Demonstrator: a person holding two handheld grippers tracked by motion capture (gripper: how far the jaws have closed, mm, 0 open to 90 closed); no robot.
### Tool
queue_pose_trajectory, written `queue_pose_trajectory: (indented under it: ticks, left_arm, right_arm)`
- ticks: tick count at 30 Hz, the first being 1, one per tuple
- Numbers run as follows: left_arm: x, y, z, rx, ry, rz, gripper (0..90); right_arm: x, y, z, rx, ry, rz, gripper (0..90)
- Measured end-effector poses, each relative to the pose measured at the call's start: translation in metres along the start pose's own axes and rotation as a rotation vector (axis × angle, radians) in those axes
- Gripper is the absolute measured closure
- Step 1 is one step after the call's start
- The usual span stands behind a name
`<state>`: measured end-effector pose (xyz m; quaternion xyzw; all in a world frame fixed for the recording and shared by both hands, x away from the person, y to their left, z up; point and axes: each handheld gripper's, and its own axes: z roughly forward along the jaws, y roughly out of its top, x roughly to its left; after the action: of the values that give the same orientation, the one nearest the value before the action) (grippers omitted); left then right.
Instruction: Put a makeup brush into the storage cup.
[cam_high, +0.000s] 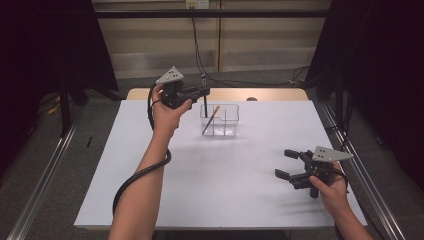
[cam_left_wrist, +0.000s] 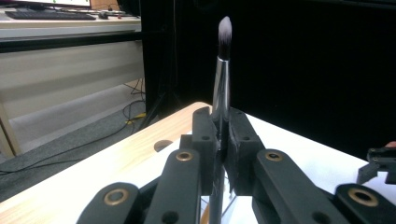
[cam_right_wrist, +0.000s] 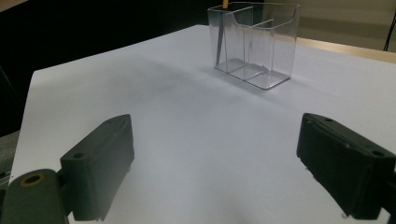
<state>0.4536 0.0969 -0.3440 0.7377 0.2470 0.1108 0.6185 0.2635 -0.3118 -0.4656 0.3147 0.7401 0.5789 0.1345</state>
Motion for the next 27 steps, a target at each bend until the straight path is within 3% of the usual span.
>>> queue_pose_trajectory:
  ticks: [27]
  left_arm:
    - [0.012,-0.004,0.017,-0.008,0.084,-0.010,83.5]
  right_arm:
    - [-0.001,0.000,-0.001,-0.006,0.003,-0.010,11.1]
